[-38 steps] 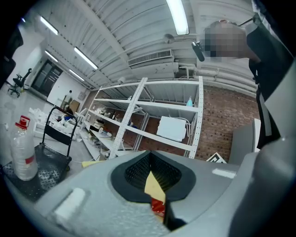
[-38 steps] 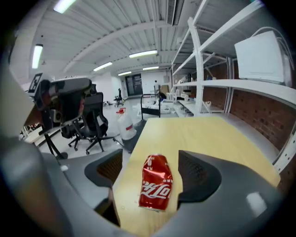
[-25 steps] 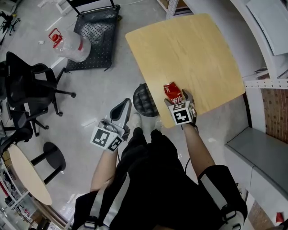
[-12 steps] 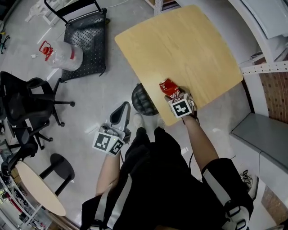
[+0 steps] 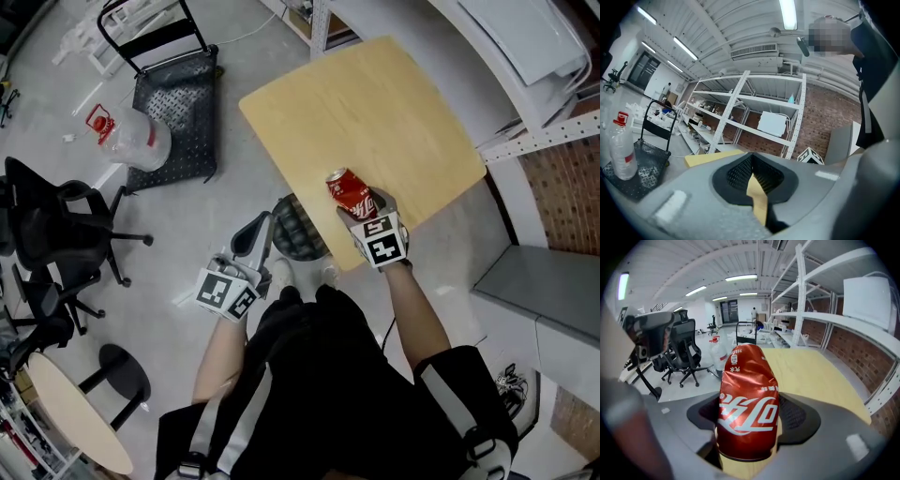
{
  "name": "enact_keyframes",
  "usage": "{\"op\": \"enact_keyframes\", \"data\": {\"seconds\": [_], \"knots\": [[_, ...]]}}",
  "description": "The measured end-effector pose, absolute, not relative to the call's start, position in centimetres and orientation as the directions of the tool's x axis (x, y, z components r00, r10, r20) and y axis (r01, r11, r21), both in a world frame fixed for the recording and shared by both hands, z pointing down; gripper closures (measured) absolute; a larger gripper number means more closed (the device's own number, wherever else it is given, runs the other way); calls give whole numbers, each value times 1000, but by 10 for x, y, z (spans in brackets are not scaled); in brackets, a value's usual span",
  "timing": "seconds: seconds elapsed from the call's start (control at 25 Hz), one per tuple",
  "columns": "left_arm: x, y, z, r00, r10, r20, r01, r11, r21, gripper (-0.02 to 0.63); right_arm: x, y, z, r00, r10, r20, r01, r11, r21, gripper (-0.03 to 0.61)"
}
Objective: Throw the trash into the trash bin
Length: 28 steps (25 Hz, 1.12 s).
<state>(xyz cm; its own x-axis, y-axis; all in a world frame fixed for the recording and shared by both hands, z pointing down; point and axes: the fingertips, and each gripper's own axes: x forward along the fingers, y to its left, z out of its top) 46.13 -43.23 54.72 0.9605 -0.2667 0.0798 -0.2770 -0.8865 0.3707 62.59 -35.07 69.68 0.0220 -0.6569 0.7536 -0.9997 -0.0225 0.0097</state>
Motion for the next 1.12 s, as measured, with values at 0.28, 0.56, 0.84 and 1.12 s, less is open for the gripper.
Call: {"op": "enact_keyframes", "data": {"seconds": [0.28,0.56,0.84,1.12], "knots": [[445,-449,518,960,-279,-28,-251,-900,356,611,599,-368,616,14,-742,670,-995,56,82,229],[415,-456,507,930,-364,-56,-328,-889,320,612,561,-390,606,-91,-747,659,-981,182,71,229],[361,-442,494,799,-598,-68,-557,-778,291,611,513,-397,596,-287,-718,634,-907,417,62,229],[305,-387,499,585,-808,-71,-764,-578,289,612,452,-380,599,-515,-605,607,-750,661,23,229]]}}
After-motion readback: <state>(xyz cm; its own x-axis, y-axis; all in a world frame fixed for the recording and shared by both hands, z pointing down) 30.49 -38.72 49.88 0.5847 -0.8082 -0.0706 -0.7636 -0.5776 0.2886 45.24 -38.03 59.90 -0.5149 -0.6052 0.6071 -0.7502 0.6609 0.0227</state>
